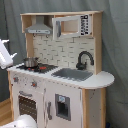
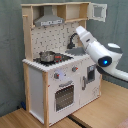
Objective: Play with the kitchen
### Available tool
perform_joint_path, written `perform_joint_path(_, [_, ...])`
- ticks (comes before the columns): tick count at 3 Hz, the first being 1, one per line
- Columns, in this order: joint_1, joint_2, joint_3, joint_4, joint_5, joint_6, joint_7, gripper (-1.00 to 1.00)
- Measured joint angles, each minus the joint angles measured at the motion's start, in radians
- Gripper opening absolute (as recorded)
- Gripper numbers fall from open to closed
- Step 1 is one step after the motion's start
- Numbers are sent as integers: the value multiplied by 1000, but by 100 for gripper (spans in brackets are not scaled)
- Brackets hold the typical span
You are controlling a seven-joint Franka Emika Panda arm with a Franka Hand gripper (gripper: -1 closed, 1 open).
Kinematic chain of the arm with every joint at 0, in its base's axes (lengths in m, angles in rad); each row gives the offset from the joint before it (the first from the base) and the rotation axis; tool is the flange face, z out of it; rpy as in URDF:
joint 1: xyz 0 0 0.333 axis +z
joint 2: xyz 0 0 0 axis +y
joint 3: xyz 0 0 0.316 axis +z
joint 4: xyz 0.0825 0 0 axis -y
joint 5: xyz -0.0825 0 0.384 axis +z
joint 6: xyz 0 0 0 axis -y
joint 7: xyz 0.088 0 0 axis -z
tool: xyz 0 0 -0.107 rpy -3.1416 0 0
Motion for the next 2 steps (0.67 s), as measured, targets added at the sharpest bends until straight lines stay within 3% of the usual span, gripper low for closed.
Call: perform_joint_path(2, [97,1,95,-130,-49,70,-9,100])
